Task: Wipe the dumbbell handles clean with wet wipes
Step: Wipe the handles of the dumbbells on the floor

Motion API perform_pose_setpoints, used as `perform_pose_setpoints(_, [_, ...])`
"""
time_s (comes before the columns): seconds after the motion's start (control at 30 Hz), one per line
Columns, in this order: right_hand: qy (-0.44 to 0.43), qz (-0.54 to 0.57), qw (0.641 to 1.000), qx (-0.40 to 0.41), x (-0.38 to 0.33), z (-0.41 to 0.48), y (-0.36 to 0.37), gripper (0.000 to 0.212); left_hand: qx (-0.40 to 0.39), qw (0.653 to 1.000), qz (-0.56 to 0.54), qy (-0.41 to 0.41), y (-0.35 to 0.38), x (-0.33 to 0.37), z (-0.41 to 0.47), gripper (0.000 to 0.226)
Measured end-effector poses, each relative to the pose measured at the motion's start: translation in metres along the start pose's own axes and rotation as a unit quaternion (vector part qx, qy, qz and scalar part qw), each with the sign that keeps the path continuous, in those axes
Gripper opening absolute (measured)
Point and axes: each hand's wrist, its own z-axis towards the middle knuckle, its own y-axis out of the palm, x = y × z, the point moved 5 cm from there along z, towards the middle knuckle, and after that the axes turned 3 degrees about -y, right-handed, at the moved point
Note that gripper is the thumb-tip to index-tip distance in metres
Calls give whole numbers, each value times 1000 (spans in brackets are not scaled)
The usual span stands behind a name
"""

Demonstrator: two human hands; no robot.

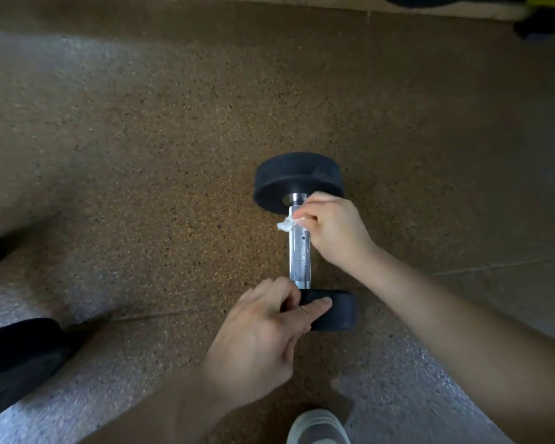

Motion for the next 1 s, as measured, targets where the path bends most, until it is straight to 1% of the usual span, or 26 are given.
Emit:
perform_pose_setpoints(0.1, [27, 53, 994, -88, -4, -29, 0, 13, -3, 999, -33, 6, -5, 2, 3, 34])
perform_pose_setpoints(0.13, [21, 56, 993, -100, -5, -34, 0, 12, 6, 999, -35, -1, -6, 3, 3, 32])
perform_pose_setpoints(0.2, [-10, 21, 998, -59, -4, -25, -1, 14, 18, 1000, -22, -11, -6, 4, 3, 31])
perform_pose_setpoints(0.23, [-19, -6, 999, -29, -2, -15, -2, 16, 12, 1000, -10, -10, -5, 6, 4, 31])
perform_pose_setpoints(0.3, [2, -37, 999, 23, 4, 1, -4, 20, -20, 999, 38, 18, -3, 12, 5, 36])
perform_pose_setpoints(0.37, [33, -14, 998, 54, 10, -1, -4, 23, -40, 993, 103, 45, -1, 14, 7, 49])
perform_pose_setpoints(0.43, [32, 27, 999, 22, 8, -20, -1, 22, -43, 990, 125, 40, -1, 14, 6, 57])
perform_pose_setpoints(0.5, [22, 41, 999, -27, 2, -40, 0, 20, -45, 992, 116, 25, 1, 15, 7, 58])
perform_pose_setpoints(0.53, [13, 35, 999, -27, 2, -38, -1, 20, -44, 993, 110, 24, 3, 16, 8, 58])
perform_pose_setpoints(0.63, [15, 0, 999, 39, 16, -9, -7, 24, -36, 994, 102, 31, 7, 18, 11, 51])
perform_pose_setpoints(0.7, [32, 13, 998, 57, 24, -3, -7, 23, -7, 997, 78, 17, 6, 13, 11, 40])
perform_pose_setpoints(0.77, [31, 53, 998, 8, 24, -22, -5, 21, 17, 998, 63, -14, 4, 9, 9, 36])
perform_pose_setpoints(0.83, [17, 89, 995, -43, 18, -41, -4, 20, 14, 997, 64, -30, 6, 12, 7, 36])
perform_pose_setpoints(0.87, [11, 93, 995, -42, 18, -39, -5, 19, 9, 997, 68, -33, 7, 14, 7, 36])
perform_pose_setpoints(0.9, [15, 83, 996, -23, 22, -29, -5, 19, 6, 996, 76, -35, 8, 16, 8, 36])
perform_pose_setpoints(0.97, [40, 54, 997, 23, 30, -8, -11, 21, -5, 995, 92, -35, 7, 19, 11, 37])
perform_pose_setpoints(1.0, [55, 49, 997, 26, 32, -5, -11, 21, -17, 994, 100, -34, 7, 20, 13, 38])
